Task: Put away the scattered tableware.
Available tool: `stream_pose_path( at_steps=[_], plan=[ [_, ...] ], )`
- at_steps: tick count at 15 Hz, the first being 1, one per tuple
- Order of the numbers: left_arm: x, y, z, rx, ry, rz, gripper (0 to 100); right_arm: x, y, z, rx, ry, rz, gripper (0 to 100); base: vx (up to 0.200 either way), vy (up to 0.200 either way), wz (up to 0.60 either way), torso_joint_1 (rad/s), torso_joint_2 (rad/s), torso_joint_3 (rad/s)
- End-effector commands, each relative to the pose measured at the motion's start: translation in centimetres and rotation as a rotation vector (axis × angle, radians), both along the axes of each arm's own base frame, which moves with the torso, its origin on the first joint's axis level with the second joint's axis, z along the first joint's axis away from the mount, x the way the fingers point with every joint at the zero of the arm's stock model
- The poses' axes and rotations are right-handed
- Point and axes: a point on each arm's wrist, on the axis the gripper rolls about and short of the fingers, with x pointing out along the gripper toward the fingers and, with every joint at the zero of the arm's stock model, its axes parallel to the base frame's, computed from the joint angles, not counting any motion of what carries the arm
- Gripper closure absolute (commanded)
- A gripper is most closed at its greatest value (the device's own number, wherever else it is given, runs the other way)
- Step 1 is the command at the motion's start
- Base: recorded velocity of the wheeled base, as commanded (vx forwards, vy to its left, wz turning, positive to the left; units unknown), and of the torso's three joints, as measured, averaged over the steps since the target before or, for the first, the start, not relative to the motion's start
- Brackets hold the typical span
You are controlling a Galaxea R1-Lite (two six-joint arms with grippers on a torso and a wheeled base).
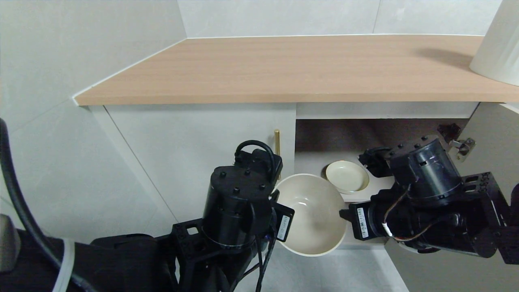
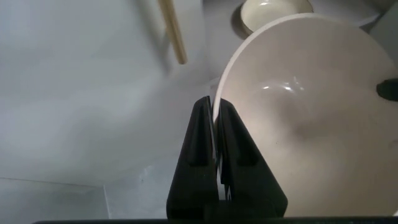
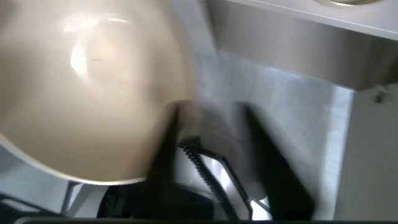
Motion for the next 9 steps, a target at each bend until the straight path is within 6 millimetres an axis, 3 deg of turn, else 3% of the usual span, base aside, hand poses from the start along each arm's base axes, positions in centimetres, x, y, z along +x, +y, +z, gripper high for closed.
stream_pose_path(
  at_steps=[1,9],
  plan=[
    [0.01,0.03,0.02,0.000,0.000,0.002,100,0.09,0.04,-0.26,-0.010,0.008,-0.003,100,0.000,0.000,0.00,0.000,0.00,0.000],
    [-0.01,0.04,-0.02,0.000,0.001,0.002,100,0.06,0.01,-0.16,-0.007,0.005,-0.003,100,0.000,0.000,0.00,0.000,0.00,0.000]
  ],
)
